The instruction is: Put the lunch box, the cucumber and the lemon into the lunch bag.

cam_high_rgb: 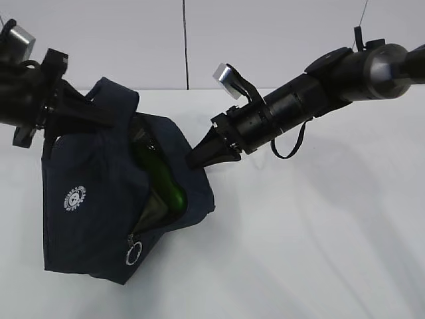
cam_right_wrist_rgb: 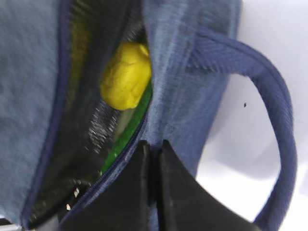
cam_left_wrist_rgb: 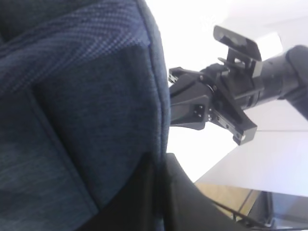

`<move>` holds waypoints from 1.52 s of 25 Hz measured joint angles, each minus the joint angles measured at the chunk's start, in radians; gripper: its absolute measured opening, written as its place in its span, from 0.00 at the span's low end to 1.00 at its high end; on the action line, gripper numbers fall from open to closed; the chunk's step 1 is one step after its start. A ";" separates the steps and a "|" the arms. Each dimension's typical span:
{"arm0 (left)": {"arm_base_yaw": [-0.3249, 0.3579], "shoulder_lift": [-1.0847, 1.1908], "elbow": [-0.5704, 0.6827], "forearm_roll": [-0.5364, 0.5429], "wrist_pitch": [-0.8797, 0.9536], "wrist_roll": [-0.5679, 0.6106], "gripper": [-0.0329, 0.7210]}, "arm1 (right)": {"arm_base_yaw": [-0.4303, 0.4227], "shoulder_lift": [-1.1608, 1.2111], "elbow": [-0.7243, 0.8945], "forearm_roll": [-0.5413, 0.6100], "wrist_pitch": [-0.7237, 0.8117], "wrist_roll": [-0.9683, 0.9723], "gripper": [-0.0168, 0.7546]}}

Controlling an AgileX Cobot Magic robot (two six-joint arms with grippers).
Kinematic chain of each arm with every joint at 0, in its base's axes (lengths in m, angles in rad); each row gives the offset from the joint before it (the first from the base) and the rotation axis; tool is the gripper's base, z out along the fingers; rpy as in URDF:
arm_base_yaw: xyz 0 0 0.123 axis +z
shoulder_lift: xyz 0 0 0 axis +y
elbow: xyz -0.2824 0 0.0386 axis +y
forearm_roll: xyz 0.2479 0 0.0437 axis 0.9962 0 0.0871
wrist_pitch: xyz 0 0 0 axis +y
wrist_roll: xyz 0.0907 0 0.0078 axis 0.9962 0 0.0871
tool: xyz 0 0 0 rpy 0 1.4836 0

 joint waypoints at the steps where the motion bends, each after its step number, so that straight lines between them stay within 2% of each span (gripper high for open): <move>1: -0.018 0.000 0.000 0.000 -0.018 0.001 0.04 | 0.000 -0.002 0.000 -0.002 -0.001 0.000 0.04; 7: -0.138 0.000 0.000 -0.012 -0.130 0.005 0.04 | -0.011 -0.057 0.001 -0.024 -0.003 0.006 0.04; 13: -0.184 0.005 -0.004 -0.080 -0.185 0.017 0.04 | -0.059 -0.105 0.005 -0.085 0.000 0.031 0.04; 17: -0.210 0.054 -0.055 -0.102 -0.155 0.023 0.04 | -0.087 -0.144 0.005 -0.134 0.005 0.049 0.04; 24: -0.294 0.166 -0.189 -0.106 -0.113 0.023 0.04 | -0.117 -0.214 0.008 -0.207 0.010 0.088 0.03; 32: -0.311 0.180 -0.208 -0.113 -0.152 0.023 0.04 | -0.177 -0.278 0.008 -0.248 0.020 0.130 0.03; 38: -0.336 0.197 -0.210 -0.125 -0.193 0.043 0.04 | -0.179 -0.293 0.008 -0.250 0.020 0.142 0.03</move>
